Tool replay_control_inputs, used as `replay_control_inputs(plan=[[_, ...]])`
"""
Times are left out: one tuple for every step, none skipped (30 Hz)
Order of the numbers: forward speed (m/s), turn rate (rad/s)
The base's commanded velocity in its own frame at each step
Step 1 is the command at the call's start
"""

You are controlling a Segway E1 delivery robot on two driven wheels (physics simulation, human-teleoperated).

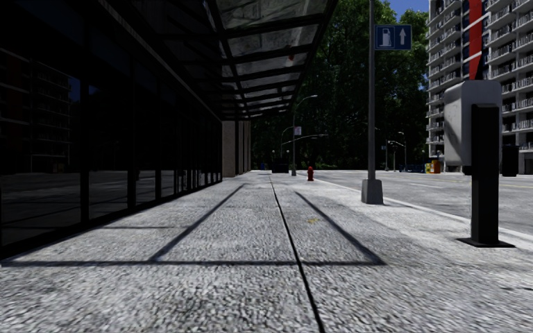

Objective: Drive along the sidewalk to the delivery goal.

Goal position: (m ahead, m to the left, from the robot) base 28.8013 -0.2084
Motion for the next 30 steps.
replay_control_inputs(plan=[[2.0, 0.0], [2.0, 0.0], [2.0, 0.0], [2.0, 0.0], [2.0, 0.0], [2.0, 0.0], [2.0, 0.0], [2.0, 0.0], [2.0, 0.0], [2.0, 0.0], [2.0, 0.0], [2.0, 0.0], [2.0, 0.0], [2.0, 0.0], [2.0, 0.0], [2.0, 0.0], [2.0, 0.0], [2.0, 0.0], [2.0, 0.0], [2.0, 0.0], [2.0, 0.0], [2.0, 0.0], [2.0, 0.0], [2.0, 0.0], [2.0, 0.0], [2.0, 0.0], [2.0, 0.0], [2.0, 0.0], [2.0, 0.0], [2.0, 0.0]])
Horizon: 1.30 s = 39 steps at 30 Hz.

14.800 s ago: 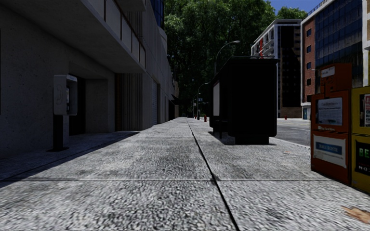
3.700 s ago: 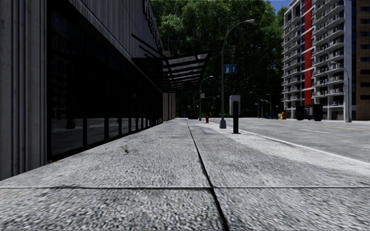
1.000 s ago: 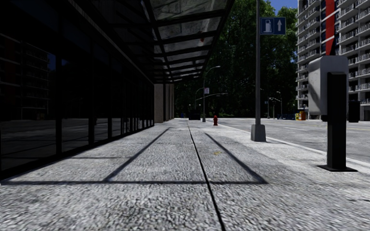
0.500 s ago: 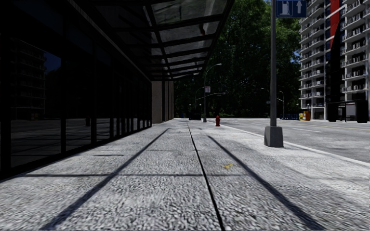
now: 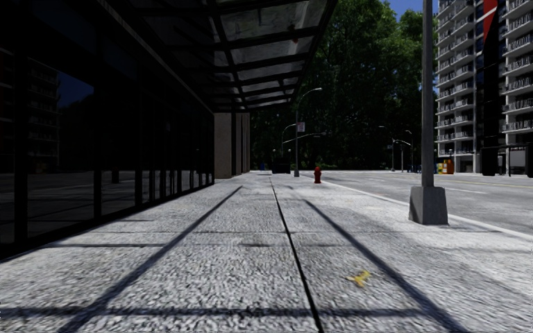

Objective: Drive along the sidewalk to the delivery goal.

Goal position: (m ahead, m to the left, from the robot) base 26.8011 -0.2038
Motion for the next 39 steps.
replay_control_inputs(plan=[[2.0, 0.0], [2.0, 0.0], [2.0, 0.0], [2.0, 0.0], [2.0, 0.0], [2.0, 0.0], [2.0, 0.0], [2.0, 0.0], [2.0, 0.0], [2.0, 0.0], [2.0, 0.0], [2.0, 0.0], [2.0, 0.0], [2.0, 0.0], [2.0, 0.0], [2.0, 0.0], [2.0, 0.0], [2.0, 0.0], [2.0, 0.0], [2.0, 0.0], [2.0, 0.0], [2.0, 0.0], [2.0, 0.0], [2.0, 0.0], [2.0, 0.0], [2.0, 0.0], [2.0, 0.0], [2.0, 0.0], [2.0, 0.0], [2.0, 0.0], [2.0, 0.0], [2.0, 0.0], [2.0, 0.0], [2.0, 0.0], [2.0, 0.0], [2.0, 0.0], [2.0, 0.0], [2.0, 0.0], [2.0, 0.0]])
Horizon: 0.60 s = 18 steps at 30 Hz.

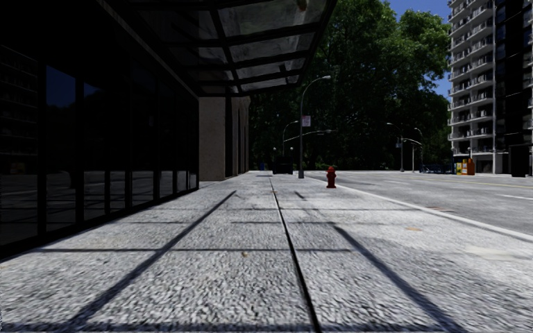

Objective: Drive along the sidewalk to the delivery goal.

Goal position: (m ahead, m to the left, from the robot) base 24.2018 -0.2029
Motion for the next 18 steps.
replay_control_inputs(plan=[[2.0, 0.0], [2.0, 0.0], [2.0, 0.0], [2.0, 0.0], [2.0, 0.0], [2.0, 0.0], [2.0, 0.0], [2.0, 0.0], [2.0, 0.0], [2.0, 0.0], [2.0, 0.0], [2.0, 0.0], [2.0, 0.0], [2.0, 0.0], [2.0, 0.0], [2.0, 0.0], [2.0, 0.0], [2.0, 0.0]])
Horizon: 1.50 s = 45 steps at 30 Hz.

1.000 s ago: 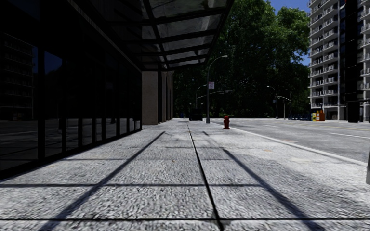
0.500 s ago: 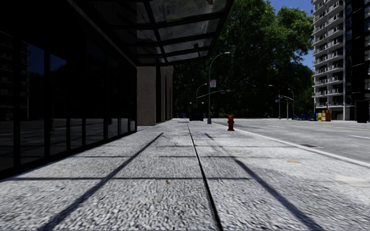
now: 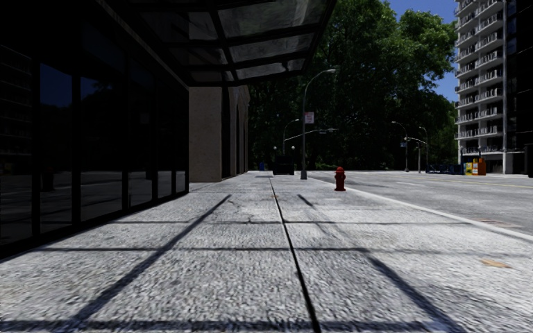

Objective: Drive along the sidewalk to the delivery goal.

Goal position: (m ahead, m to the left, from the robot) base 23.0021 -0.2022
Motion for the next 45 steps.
replay_control_inputs(plan=[[2.0, 0.0], [2.0, 0.0], [2.0, 0.0], [2.0, 0.0], [2.0, 0.0], [2.0, 0.0], [2.0, 0.0], [2.0, 0.17], [2.0, 0.59], [2.0, 0.7], [2.0, 0.0], [2.0, 0.0], [2.0, 0.0], [2.0, 0.0], [2.0, 0.0], [2.0, 0.0], [2.0, 0.0], [2.0, 0.0], [2.0, 0.0], [2.0, 0.0], [2.0, 0.0], [2.0, 0.0], [2.0, 0.0], [2.0, 0.0], [2.0, 0.0], [2.0, 0.0], [2.0, 0.0], [2.0, 0.0], [2.0, 0.0], [2.0, 0.0], [2.0, 0.0], [2.0, 0.0], [2.0, 0.0], [2.0, 0.0], [2.0, 0.0], [2.0, 0.0], [2.0, 0.0], [2.0, 0.0], [2.0, 0.0], [2.0, 0.0], [2.0, 0.0], [2.0, 0.0], [2.0, 0.0], [2.0, 0.0], [2.0, 0.0]])
